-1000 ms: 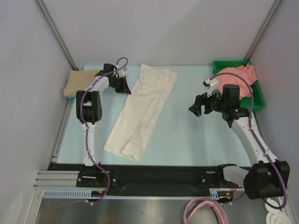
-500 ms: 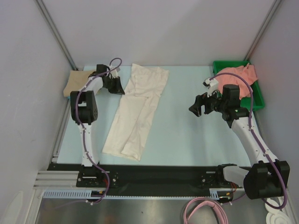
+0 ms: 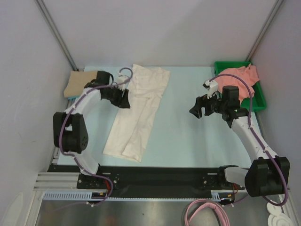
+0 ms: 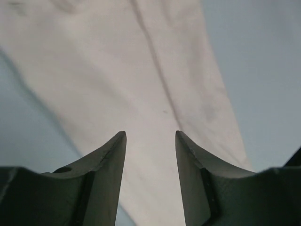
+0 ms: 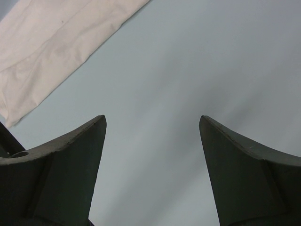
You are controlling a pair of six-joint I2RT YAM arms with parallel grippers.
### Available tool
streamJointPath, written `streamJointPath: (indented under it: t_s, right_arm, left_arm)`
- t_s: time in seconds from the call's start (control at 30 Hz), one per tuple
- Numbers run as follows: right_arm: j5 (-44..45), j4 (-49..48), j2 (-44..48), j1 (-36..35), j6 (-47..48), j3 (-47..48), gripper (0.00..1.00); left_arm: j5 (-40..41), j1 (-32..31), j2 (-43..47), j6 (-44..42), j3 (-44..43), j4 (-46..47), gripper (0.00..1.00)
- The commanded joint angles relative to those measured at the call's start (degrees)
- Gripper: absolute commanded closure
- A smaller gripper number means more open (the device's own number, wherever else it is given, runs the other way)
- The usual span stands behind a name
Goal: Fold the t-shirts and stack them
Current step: Fold the tshirt
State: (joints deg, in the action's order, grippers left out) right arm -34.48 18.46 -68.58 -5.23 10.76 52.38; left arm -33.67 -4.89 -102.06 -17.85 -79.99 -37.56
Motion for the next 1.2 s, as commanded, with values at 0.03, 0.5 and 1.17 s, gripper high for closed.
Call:
streamJointPath:
  t_s: [0.03,0.5,1.17]
  right_arm:
    - [0.46,-2.02,0.28,-0.13,0.48,0.09,0.14]
    - [0.73,-2.02,1.60,-0.13,0.75,-0.17,0.14]
    - [1.70,-1.58,0.90,-0.04,1.72,0.00,0.13]
  left_arm:
    - [0.61,-10.29,8.97,-10.63,11.65,-7.87,0.49]
    - [10.03,-25.79,20.76,-10.71,28.57,-8.75,0.55]
    - [14.95,-43.54,7.07,-12.83,26.37,-11.66,0.54]
